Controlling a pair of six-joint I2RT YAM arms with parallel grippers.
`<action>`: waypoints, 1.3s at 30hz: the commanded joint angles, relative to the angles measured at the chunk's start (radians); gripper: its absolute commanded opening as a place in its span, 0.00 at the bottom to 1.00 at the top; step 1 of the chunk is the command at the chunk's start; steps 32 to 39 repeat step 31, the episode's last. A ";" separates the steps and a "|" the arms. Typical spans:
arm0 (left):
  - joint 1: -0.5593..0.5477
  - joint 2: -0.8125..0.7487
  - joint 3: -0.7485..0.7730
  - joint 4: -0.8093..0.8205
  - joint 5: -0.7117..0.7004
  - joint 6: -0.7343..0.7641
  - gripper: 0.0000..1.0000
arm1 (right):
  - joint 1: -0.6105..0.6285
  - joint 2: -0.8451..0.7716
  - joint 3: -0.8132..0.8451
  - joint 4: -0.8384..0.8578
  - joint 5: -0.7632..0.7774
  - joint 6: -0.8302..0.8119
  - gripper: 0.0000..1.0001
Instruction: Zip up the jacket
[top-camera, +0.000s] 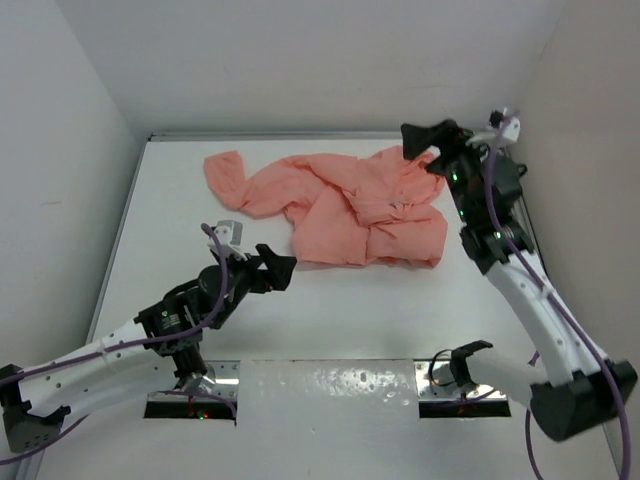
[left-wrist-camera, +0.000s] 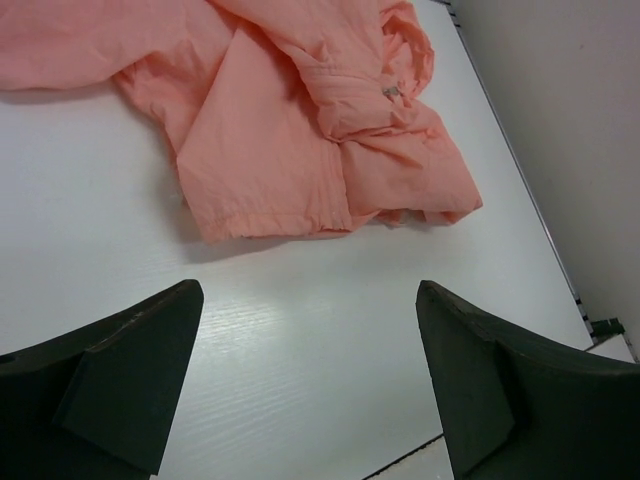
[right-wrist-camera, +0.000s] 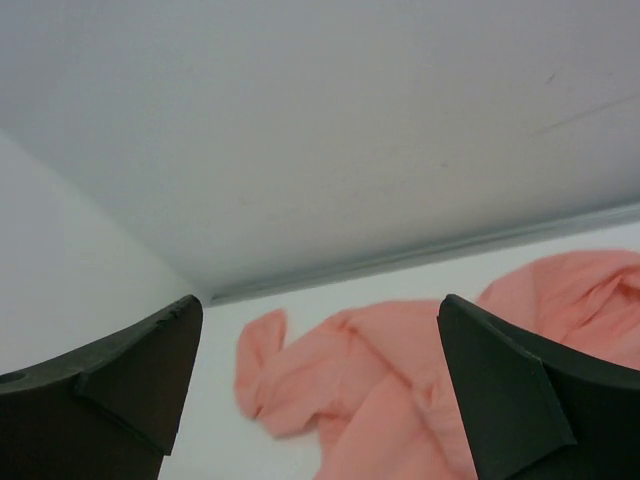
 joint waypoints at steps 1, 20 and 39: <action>-0.007 -0.009 0.045 -0.011 -0.053 -0.023 0.86 | 0.000 -0.133 -0.210 0.017 -0.242 0.138 0.99; -0.008 -0.245 0.048 -0.113 -0.137 -0.072 0.86 | 0.002 -0.739 -0.669 -0.487 -0.339 0.066 0.99; -0.008 -0.226 0.070 -0.126 -0.106 -0.052 0.86 | 0.002 -0.791 -0.579 -0.599 -0.230 -0.002 0.99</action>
